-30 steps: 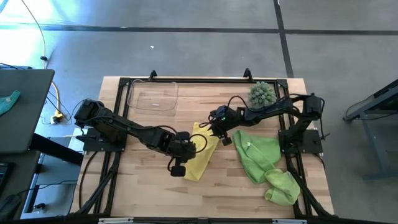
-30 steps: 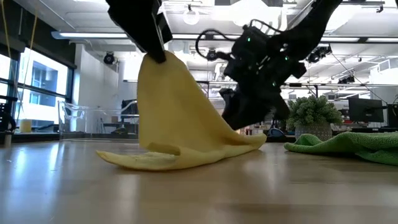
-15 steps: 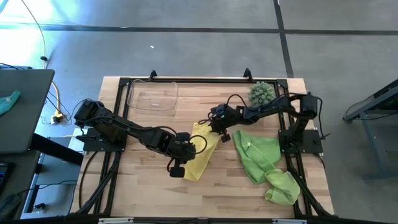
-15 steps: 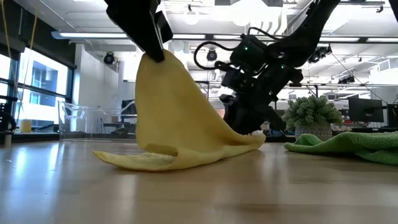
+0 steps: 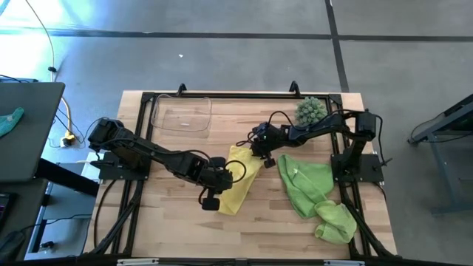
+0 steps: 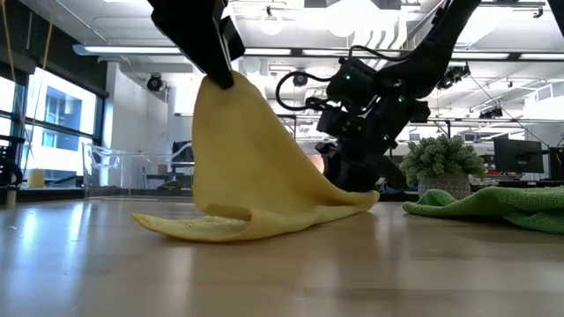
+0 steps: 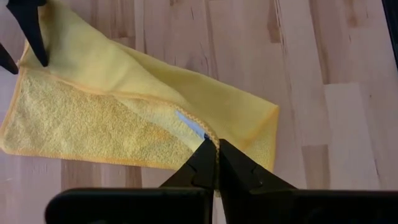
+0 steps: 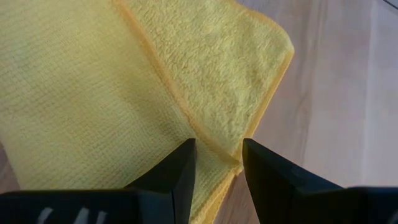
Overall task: Roll microfiber towels into tight, uniform cylinder then place into a basket
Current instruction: Fold the yellow microfiber cloth
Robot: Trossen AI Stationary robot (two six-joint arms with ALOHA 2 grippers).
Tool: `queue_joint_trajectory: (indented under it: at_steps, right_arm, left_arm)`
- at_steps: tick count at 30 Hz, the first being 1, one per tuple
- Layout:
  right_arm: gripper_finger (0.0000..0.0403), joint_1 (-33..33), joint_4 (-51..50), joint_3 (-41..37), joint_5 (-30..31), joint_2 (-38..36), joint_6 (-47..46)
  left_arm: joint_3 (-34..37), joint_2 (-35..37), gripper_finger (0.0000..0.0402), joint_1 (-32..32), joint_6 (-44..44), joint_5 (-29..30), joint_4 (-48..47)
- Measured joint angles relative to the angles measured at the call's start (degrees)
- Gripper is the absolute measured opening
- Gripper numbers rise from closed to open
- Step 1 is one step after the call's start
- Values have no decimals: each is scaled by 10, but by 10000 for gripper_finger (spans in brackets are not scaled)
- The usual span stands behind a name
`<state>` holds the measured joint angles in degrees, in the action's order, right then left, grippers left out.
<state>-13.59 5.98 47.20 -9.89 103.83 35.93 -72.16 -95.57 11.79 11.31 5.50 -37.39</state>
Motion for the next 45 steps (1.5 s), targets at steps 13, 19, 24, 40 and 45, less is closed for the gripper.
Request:
queue_joint_trajectory:
  at_steps: [13, 19, 24, 40, 45]
  right_arm:
    - [126, 0, -25, 2, 0, 0, -11]
    - [126, 0, -40, 2, -1, -1, -13]
    - [126, 0, -42, 2, 24, -1, -40]
    - [59, 0, -60, 1, 37, 0, -74]
    - [36, 0, -60, 0, 39, -1, -74]
  left_arm:
    - [0, 0, 3, 0, 0, 1, -1]
    - [0, 0, 3, 0, -1, 1, -1]
    - [0, 0, 3, 0, -1, 1, -1]
    - [0, 0, 3, 0, 0, 3, -1]
    - [0, 0, 3, 0, 0, 3, -1]
